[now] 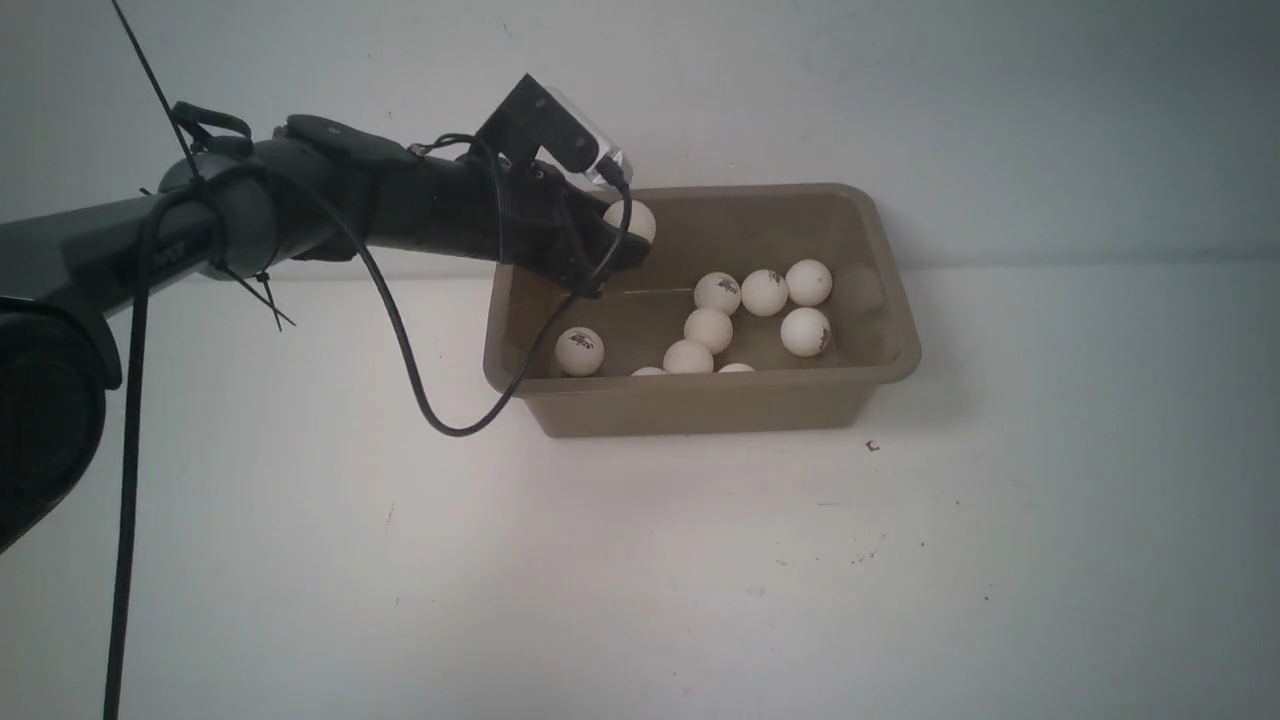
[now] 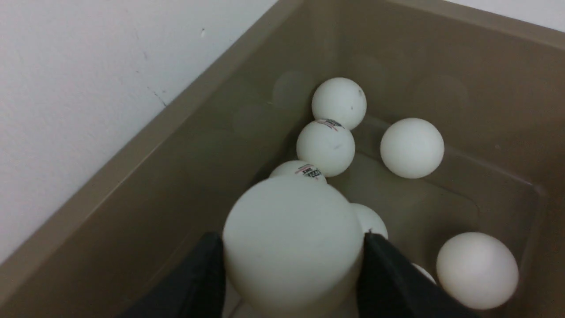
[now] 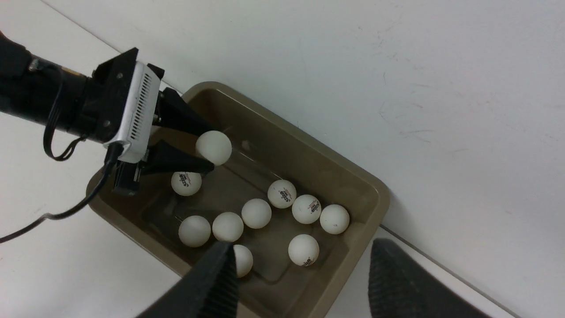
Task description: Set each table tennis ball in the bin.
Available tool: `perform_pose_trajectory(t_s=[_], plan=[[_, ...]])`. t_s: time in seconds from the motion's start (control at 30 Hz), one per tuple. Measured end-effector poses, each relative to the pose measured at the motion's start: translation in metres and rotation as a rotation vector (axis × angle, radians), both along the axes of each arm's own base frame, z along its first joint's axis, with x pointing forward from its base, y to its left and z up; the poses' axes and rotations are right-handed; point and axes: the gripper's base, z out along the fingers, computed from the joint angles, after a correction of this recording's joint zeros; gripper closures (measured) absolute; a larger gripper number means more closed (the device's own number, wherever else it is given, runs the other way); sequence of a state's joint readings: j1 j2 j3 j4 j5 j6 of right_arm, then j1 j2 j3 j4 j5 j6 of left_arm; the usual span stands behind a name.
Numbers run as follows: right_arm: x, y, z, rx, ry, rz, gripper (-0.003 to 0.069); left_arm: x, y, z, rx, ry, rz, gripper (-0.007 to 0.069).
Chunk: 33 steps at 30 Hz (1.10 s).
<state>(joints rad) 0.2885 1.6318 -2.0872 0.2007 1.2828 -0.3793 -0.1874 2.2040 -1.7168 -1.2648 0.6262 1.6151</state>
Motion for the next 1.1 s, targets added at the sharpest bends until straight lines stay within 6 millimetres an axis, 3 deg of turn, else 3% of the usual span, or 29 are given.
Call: perform_pose_trajectory(t_s=[0.3,0.5,0.57,0.6,0.63,0.7,0.77,0.8,0.83,0.97,1.03,1.07,1.1], plan=[[0.000,0.000,0.000,-0.011,-0.005,0.005,0.0323,-0.001,0.005,-0.007,0.031,0.110,0.072,0.0198],[-0.001,-0.004,0.001,-0.061,-0.029,-0.003,0.0345,-0.010,0.006,0.001,0.098,0.134,0.008,0.0230],[-0.009,-0.011,0.009,-0.092,-0.064,-0.027,0.0393,-0.023,0.007,0.035,0.125,0.078,-0.034,0.0333],[-0.009,-0.011,0.009,-0.092,-0.064,-0.027,0.0393,-0.023,0.007,0.035,0.125,0.078,-0.034,0.0333],[-0.023,-0.019,0.022,-0.106,-0.108,-0.052,0.0443,-0.035,0.009,0.071,0.126,0.011,-0.047,0.0431],[-0.040,-0.031,0.033,-0.111,-0.149,-0.083,0.0508,-0.054,0.015,0.117,0.106,-0.070,-0.050,0.0536],[-0.061,-0.045,0.039,-0.115,-0.169,-0.117,0.0566,-0.077,0.022,0.159,0.075,-0.126,-0.052,0.0599],[-0.072,-0.052,0.043,-0.115,-0.184,-0.136,0.0586,-0.083,0.024,0.167,0.069,-0.132,-0.057,0.0609],[-0.084,-0.060,0.040,-0.122,-0.176,-0.158,0.0626,-0.099,0.031,0.189,0.049,-0.148,-0.060,0.0622],[-0.125,-0.083,0.024,-0.135,-0.188,-0.237,0.0665,-0.127,0.045,0.218,0.051,-0.156,-0.064,0.0629],[-0.157,-0.097,0.000,-0.123,-0.244,-0.310,0.0672,-0.144,0.057,0.230,0.090,-0.135,-0.058,0.0629],[-0.157,-0.097,0.000,-0.123,-0.244,-0.310,0.0672,-0.144,0.057,0.230,0.090,-0.135,-0.058,0.0629],[-0.168,-0.102,-0.014,-0.117,-0.271,-0.338,0.0673,-0.152,0.063,0.233,0.108,-0.126,-0.048,0.0629]])
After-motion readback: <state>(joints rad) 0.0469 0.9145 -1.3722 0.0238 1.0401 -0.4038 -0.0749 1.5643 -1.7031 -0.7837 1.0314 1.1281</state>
